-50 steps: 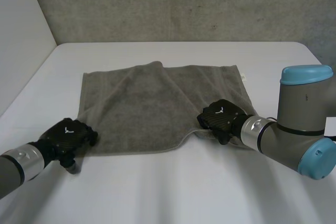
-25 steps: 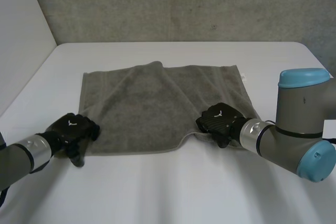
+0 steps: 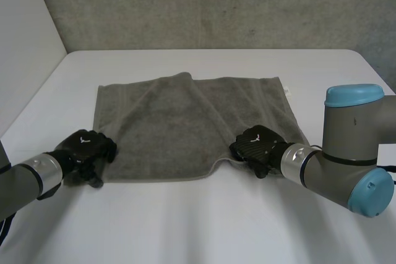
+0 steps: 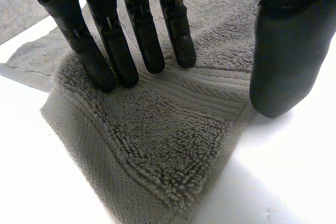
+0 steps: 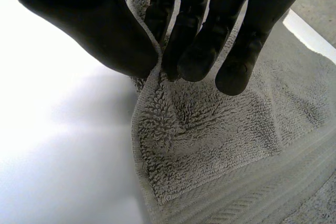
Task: Fold the towel.
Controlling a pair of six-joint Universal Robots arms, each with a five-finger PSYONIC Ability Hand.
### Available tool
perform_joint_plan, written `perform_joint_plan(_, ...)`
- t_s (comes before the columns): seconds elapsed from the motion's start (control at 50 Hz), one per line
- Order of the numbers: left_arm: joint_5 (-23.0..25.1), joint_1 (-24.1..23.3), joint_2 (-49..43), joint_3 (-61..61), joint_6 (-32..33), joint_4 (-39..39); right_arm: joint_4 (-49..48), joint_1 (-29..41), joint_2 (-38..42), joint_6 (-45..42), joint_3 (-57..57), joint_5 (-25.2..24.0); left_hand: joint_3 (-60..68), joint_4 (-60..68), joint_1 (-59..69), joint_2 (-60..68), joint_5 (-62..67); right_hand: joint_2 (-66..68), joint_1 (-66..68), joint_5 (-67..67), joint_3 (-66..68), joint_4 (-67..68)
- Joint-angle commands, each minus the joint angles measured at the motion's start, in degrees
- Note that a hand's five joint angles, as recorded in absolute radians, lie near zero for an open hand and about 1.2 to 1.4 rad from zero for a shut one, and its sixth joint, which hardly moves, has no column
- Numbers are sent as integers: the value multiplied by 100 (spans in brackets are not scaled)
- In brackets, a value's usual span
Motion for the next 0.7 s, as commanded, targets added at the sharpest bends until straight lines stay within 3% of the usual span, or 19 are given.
perform_joint_plan(0.02, 4, 1, -25, -11, -13, -1, 0, 4, 13, 1, 0, 0, 36, 59, 65, 29, 56, 448, 417, 338, 350, 360)
perform_joint_plan(0.1, 4, -8, -25, -2, -13, -1, 0, 4, 13, 1, 0, 0, 255, 277, 284, 247, 275, 448, 417, 338, 350, 360)
perform_joint_plan(0.3, 4, -26, 19, -11, -22, 7, 0, 13, 13, 1, 9, 0, 2926, 2948, 2955, 2918, 2946, 448, 417, 338, 350, 360)
perform_joint_plan(0.7, 74, -26, 54, -90, -233, 25, 9, 13, -14, 1, 17, -9, 2927, 2950, 2956, 2920, 2947, 448, 417, 338, 350, 360)
